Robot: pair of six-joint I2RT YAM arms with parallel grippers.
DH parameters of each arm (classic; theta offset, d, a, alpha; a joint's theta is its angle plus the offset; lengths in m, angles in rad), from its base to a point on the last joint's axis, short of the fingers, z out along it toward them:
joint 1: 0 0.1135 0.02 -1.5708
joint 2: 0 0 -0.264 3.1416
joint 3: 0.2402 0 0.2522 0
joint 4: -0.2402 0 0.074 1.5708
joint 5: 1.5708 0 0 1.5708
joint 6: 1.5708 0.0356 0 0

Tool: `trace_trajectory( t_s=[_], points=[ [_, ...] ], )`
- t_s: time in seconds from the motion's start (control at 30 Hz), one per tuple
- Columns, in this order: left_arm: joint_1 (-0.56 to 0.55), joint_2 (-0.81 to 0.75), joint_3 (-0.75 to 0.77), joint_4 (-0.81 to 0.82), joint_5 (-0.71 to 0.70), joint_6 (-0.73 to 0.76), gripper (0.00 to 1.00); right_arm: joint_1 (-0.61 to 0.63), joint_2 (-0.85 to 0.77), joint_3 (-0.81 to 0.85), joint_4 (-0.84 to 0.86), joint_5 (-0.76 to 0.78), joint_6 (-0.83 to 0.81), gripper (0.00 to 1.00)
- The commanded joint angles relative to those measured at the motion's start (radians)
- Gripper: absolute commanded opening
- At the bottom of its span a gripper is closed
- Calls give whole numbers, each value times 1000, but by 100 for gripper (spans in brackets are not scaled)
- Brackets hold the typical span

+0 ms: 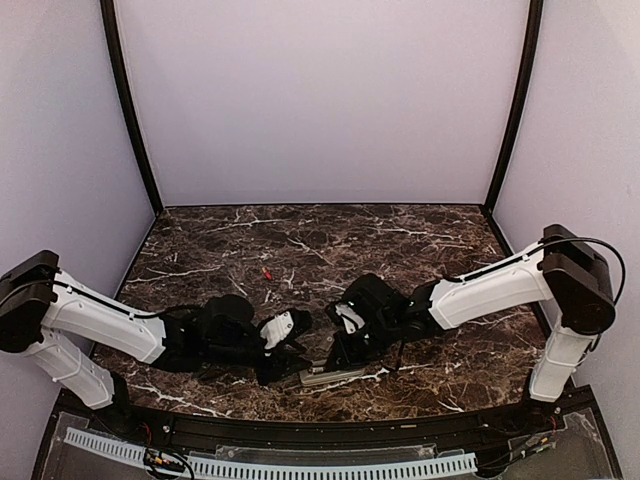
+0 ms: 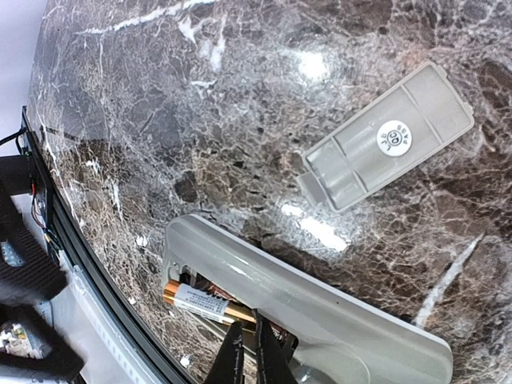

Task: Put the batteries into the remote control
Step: Load the battery into the battery compartment.

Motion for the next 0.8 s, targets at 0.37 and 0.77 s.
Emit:
trace_trajectory(
  t_s=[0.37,0.77],
  points=[
    [3,76,7,-122,-1,-6,9,-9,-70,50,-91,46,-44,6],
    [2,109,46,-110,21,9,5,-81,-193,-86,-187,99,-18,10]
  ],
)
